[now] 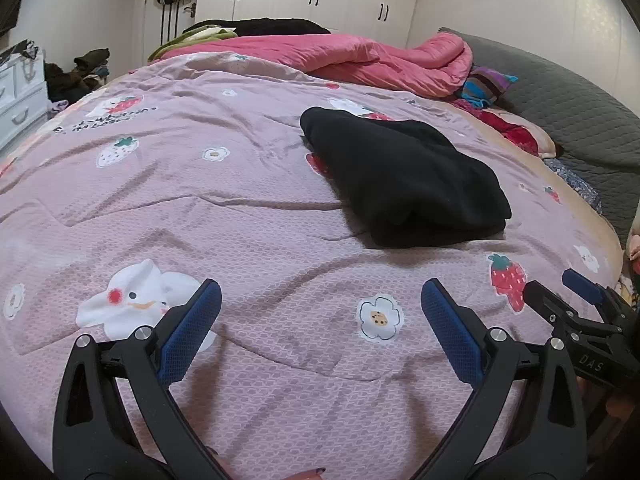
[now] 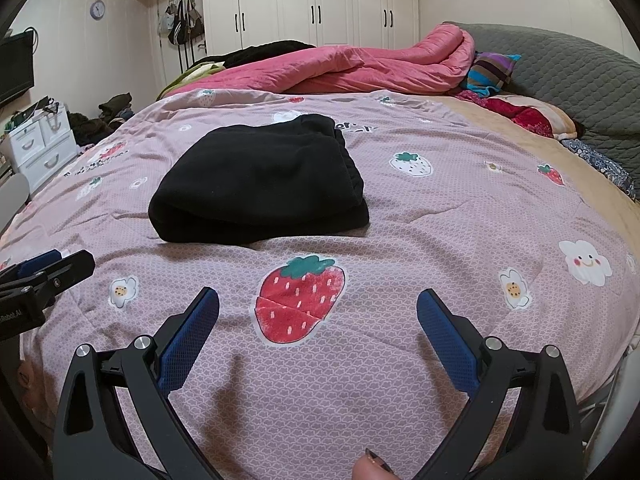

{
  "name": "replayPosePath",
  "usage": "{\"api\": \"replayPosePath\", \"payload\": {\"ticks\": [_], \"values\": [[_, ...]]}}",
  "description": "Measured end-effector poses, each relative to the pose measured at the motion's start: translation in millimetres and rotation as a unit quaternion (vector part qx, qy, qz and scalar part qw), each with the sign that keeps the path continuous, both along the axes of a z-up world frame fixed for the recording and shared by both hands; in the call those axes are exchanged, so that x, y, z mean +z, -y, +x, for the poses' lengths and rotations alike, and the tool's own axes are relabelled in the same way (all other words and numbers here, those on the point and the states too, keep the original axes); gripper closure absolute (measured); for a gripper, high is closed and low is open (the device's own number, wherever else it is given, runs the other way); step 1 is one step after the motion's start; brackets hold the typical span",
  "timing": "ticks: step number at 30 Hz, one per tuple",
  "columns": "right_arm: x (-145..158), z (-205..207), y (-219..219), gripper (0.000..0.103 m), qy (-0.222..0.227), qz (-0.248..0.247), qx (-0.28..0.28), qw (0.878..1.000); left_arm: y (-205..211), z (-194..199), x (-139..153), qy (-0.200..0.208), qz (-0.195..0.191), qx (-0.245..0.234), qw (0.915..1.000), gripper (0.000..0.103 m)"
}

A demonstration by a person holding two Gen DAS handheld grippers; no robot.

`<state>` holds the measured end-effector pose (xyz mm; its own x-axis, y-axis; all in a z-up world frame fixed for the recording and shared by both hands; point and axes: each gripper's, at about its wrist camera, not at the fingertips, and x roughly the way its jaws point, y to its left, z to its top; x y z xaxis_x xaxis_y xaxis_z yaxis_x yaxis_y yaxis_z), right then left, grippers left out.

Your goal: Fold small clothes

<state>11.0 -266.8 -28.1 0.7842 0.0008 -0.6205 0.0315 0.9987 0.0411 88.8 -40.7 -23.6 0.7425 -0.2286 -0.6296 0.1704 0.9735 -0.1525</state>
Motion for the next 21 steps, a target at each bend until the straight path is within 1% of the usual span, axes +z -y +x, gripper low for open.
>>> {"api": "replayPosePath", "payload": {"ticks": [13, 21], "values": [[-1.2, 0.7, 0.5, 0.004, -0.001, 0.0, 0.001, 1.0, 1.1, 0.5, -1.6, -0.004, 0.005, 0.001, 1.0, 0.009], [-1.8, 0.9, 0.0, 0.004, -0.002, 0.001, -0.001, 1.0, -1.5, 3.3, -4.2, -0.022, -0.02, -0.015, 0.9995, 0.009]]}}
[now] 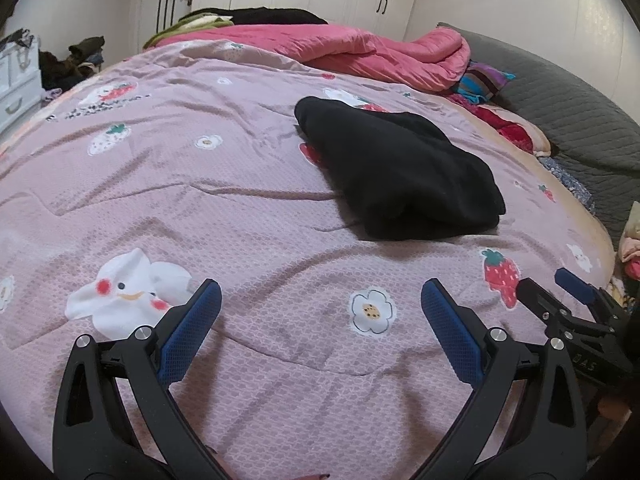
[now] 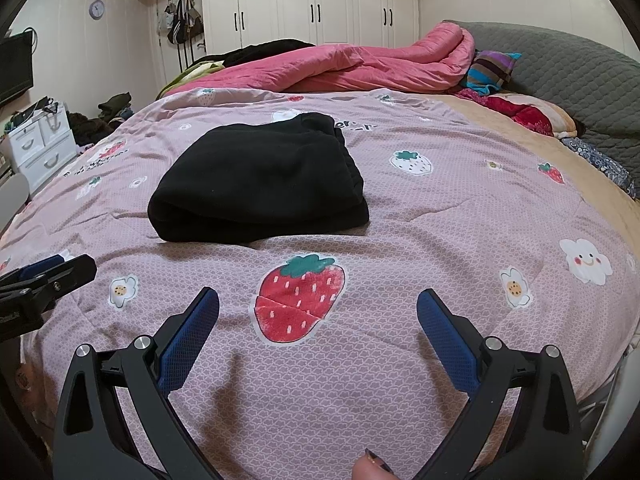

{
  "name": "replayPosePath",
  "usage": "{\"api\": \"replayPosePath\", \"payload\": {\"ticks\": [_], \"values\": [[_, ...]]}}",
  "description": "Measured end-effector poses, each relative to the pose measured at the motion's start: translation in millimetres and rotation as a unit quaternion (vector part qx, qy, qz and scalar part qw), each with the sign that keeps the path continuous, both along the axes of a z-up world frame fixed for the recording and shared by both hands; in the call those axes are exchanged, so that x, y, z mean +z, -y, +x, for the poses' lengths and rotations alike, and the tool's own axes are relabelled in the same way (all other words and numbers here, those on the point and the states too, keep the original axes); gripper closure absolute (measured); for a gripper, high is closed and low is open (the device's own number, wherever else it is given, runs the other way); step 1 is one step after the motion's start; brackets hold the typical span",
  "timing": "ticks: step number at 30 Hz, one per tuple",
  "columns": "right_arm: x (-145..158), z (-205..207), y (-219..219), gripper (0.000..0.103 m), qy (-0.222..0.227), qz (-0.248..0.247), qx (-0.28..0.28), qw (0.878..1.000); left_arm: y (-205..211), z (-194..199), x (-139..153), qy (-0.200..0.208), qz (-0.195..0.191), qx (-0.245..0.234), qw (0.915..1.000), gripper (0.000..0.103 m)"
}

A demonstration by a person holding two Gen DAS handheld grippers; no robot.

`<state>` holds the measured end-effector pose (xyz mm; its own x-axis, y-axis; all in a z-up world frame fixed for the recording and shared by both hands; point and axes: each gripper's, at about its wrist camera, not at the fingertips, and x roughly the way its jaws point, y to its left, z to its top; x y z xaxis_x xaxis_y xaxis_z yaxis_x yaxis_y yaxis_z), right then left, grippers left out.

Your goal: Fold small clothes

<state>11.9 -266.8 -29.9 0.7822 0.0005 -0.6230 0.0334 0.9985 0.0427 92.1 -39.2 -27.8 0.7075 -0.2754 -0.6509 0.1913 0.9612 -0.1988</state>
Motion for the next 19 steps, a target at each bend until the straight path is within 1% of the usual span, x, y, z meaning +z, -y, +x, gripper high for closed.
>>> {"api": "replayPosePath", "payload": {"ticks": [4, 6, 8, 10, 11, 12, 13, 14, 15, 16, 17, 18, 19], "values": [[3.6, -1.7, 6.1, 0.004, 0.004, 0.009, -0.009, 1.0, -6.1, 0.8, 1.2, -0.003, -0.01, 0.004, 0.9999, 0.009], [12.5, -8.3, 17.0, 0.004, 0.02, 0.023, -0.027, 0.999, -10.9, 0.2, 2.8, 0.001, -0.008, 0.018, 0.9998, 0.009], [29.4, -20.5, 44.0, 0.004, 0.047, 0.05, -0.064, 0.996, -23.3, 1.1, 5.5, 0.006, -0.009, 0.038, 0.9992, 0.009], [47.4, -41.2, 91.7, 0.004, 0.076, 0.077, -0.13, 0.986, -41.0, 2.9, 9.8, 0.006, -0.013, 0.058, 0.9982, 0.009], [52.3, -49.4, 113.0, 0.004, 0.082, 0.089, -0.161, 0.979, -51.8, 4.0, 12.1, 0.005, -0.013, 0.071, 0.9973, 0.009], [56.4, -65.0, 152.9, 0.004, 0.088, 0.12, -0.21, 0.966, -66.0, 5.7, 14.2, 0.006, -0.015, 0.09, 0.9958, 0.009], [56.4, -75.9, 181.8, 0.004, 0.085, 0.133, -0.243, 0.957, -89.2, 9.1, 15.7, 0.001, -0.023, 0.114, 0.9932, 0.009], [54.4, -87.0, 210.9, 0.004, 0.076, 0.128, -0.286, 0.946, -112.1, 13.9, 15.4, -0.01, -0.028, 0.133, 0.9906, 0.009], [47.8, -102.5, 251.4, 0.004, 0.055, 0.098, -0.359, 0.927, -130.9, 17.7, 15.8, -0.019, -0.031, 0.15, 0.988, 0.009], [40.1, -112.5, 279.0, 0.004, 0.032, 0.071, -0.408, 0.91, -166.7, 22.3, 15.4, -0.03, -0.026, 0.185, 0.982, 0.009], [27.5, -126.3, 313.9, 0.004, -0.005, 0.046, -0.466, 0.884, -187.2, 23.7, 15.8, -0.032, -0.015, 0.207, 0.9776, 0.009], [12.2, -144.1, 349.1, 0.004, -0.035, 0.038, -0.518, 0.854, -211.8, 24.8, 17.0, -0.031, 0.002, 0.238, 0.9709, 0.009], [0.0, -159.1, 374.8, 0.004, -0.055, 0.045, -0.551, 0.831, -243.7, 27.4, 18.5, -0.029, 0.03, 0.275, 0.9606, 0.009]]}}
